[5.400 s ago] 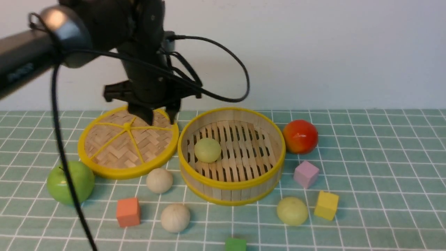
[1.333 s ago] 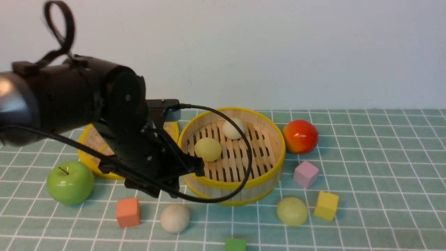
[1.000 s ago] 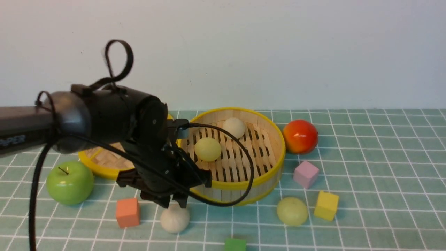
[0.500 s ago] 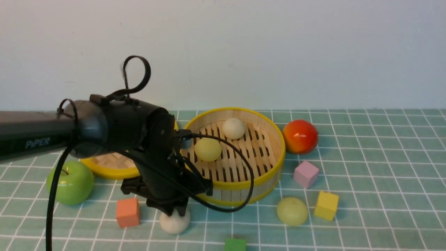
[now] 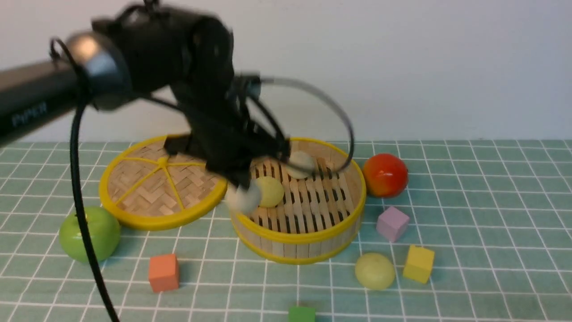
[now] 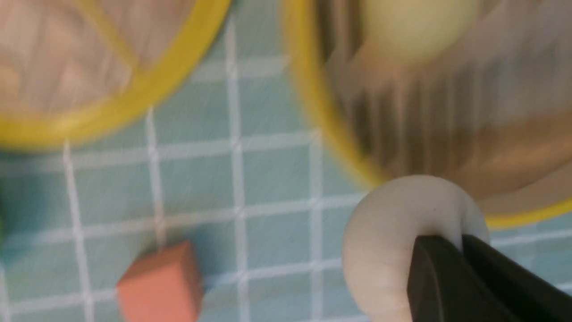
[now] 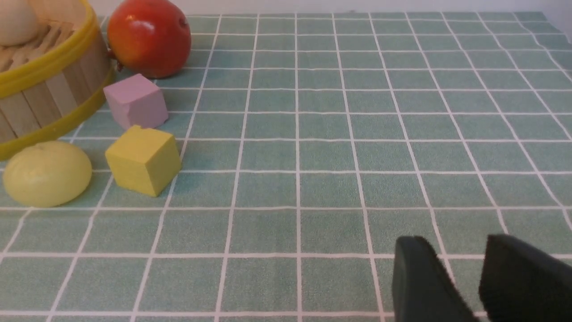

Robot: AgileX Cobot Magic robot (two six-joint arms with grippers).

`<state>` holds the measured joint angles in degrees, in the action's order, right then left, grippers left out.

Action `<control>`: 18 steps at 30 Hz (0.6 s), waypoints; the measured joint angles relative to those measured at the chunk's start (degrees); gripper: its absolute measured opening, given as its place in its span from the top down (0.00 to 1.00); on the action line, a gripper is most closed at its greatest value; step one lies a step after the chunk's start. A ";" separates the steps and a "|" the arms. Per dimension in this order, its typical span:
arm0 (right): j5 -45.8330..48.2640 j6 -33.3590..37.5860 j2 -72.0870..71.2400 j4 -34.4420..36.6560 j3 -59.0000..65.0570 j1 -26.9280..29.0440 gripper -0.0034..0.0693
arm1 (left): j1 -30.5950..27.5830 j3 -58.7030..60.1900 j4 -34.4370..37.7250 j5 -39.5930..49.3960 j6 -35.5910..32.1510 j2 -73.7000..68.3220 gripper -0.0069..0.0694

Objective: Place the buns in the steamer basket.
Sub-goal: Use the left arm to put the steamed stuffed bun into the steamer

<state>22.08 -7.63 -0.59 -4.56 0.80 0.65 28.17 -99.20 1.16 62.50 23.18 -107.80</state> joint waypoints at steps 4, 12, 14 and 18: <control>0.00 0.00 0.00 0.00 0.00 0.00 0.62 | 0.00 -8.22 6.69 -6.68 -1.92 -2.64 0.92; 0.00 0.00 0.00 0.00 0.00 0.00 0.62 | 0.71 -16.67 17.06 -10.01 -6.97 -15.95 0.92; 0.00 0.00 0.00 0.00 0.00 0.00 0.62 | 1.47 -19.78 16.52 -9.19 -6.97 -19.51 0.92; 0.00 0.00 0.00 0.00 0.00 0.00 0.62 | 3.18 -24.89 13.50 -8.65 -5.08 -24.65 0.91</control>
<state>22.08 -7.63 -0.59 -4.56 0.80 0.65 31.36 -124.09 14.66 53.84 18.09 -132.44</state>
